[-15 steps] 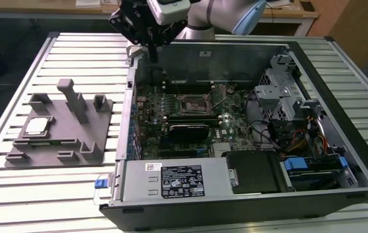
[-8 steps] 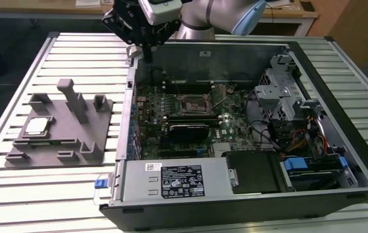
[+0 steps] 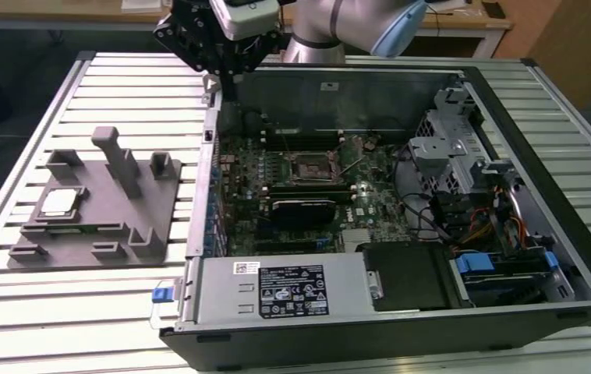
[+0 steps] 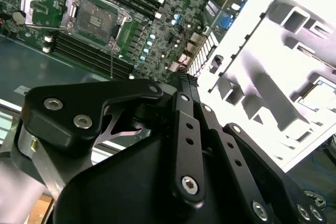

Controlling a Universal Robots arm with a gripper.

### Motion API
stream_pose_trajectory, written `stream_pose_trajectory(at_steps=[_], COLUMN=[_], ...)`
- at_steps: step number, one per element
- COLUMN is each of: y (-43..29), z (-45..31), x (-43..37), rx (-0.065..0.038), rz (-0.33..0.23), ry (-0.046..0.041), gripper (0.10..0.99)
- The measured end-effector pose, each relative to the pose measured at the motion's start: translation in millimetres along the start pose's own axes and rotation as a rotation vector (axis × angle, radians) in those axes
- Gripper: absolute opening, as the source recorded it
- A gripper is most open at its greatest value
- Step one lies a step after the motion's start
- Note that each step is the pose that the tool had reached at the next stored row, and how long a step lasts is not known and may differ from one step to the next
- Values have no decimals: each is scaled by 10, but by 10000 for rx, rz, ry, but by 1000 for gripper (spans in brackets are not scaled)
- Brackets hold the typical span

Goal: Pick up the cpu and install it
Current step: 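Reach for the cpu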

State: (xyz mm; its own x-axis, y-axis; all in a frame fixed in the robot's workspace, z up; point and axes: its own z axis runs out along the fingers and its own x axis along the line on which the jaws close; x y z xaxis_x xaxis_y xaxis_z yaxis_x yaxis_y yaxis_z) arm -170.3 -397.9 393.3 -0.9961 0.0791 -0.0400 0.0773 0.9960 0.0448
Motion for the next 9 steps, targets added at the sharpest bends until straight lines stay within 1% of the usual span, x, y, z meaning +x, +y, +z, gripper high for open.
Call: stream_pose_trajectory(at_steps=[9], y=[-10], z=[-6], x=[129], rx=[0], rz=[10], ry=[0], gripper=[106])
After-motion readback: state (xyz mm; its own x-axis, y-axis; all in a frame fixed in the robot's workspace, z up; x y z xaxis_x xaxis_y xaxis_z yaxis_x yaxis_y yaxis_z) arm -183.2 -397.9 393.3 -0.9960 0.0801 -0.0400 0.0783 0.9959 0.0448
